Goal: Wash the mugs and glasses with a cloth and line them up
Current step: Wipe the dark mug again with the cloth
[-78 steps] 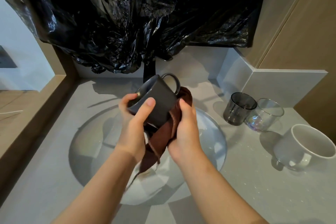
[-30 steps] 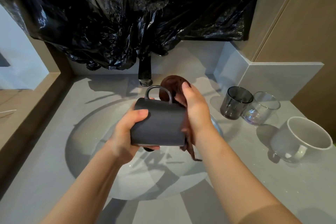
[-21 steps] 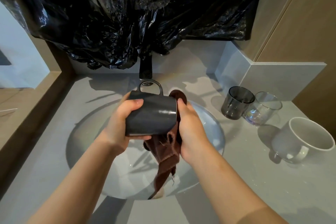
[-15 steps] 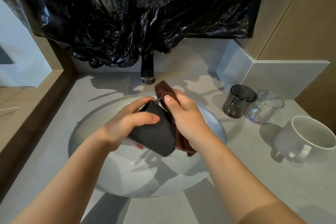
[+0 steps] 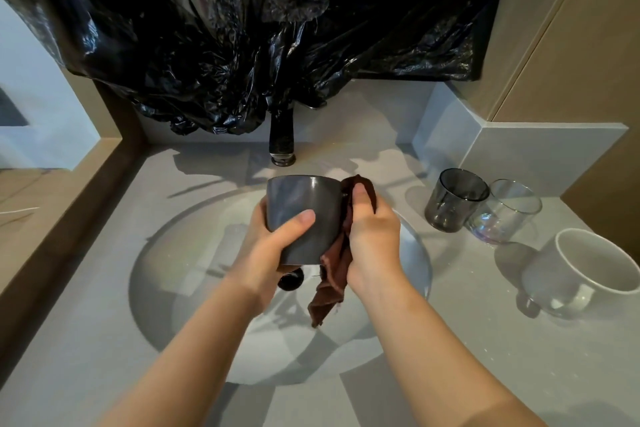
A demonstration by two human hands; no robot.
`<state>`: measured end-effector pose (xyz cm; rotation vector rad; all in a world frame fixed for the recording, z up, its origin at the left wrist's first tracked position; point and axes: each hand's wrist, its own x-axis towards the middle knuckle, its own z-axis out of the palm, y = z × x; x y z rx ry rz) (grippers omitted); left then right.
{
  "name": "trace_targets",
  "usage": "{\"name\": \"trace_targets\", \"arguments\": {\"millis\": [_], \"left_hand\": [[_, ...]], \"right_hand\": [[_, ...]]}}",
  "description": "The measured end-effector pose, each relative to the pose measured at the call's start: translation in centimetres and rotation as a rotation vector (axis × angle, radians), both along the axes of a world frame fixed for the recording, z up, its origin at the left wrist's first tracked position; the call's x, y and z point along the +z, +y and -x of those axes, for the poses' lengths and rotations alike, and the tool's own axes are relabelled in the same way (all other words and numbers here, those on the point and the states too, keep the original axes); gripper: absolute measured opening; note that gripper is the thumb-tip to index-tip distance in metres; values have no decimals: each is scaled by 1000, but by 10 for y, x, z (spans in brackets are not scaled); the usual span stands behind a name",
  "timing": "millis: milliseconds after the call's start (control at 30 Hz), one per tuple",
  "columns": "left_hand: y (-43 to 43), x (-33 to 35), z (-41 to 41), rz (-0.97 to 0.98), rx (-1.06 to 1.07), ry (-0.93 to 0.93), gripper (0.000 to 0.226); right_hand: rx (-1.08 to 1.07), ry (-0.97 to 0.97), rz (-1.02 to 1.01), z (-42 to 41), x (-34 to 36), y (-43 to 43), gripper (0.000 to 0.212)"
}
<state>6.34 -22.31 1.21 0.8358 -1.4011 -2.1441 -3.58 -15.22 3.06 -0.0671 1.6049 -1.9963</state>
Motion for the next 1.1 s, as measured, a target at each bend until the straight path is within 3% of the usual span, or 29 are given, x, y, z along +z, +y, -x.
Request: {"name": "trace_targets", "arguments": {"millis": [100, 167, 300, 400, 467, 633, 733, 833, 933, 1000, 1067, 1100], "left_hand": [[-12, 0, -8, -139, -17, -36, 103], [-23, -1, -15, -128, -10, -78, 108], [-32, 1, -24, 156, -50, -179, 107], [-28, 7, -24, 342, -155, -243, 96], [-24, 10, -22, 384, -219, -216, 90], [-29, 14, -23, 391, -181, -140, 86], [-37, 15, -28, 384, -192, -142, 85], [-47, 19, -32, 414, -299, -142, 85], [-57, 24, -30, 419, -451, -163, 86], [-62, 28, -26, 443, -580, -190, 82], [-65, 32, -20, 426, -730, -214, 84], [-67, 33, -17, 398, -795, -224, 86]], "right_hand": [[38, -96, -10, 6, 5, 3, 32], [-14, -50, -38, 15, 8, 6, 28], [-222, 204, 7, 38, 31, 9, 26], [-202, 240, 159, 41, 50, 1, 25], [-40, 272, 148, 33, 55, -7, 22], [478, 509, -180, 12, 37, 4, 15], [762, 617, -219, 19, 30, 20, 9], [1087, 884, -328, 20, 28, 26, 30], [1122, 1438, -503, 23, 19, 25, 50], [1094, 1693, -489, 23, 17, 27, 57], [1131, 1765, -418, 18, 14, 28, 63], [1143, 1704, -375, 14, 12, 29, 65]]}}
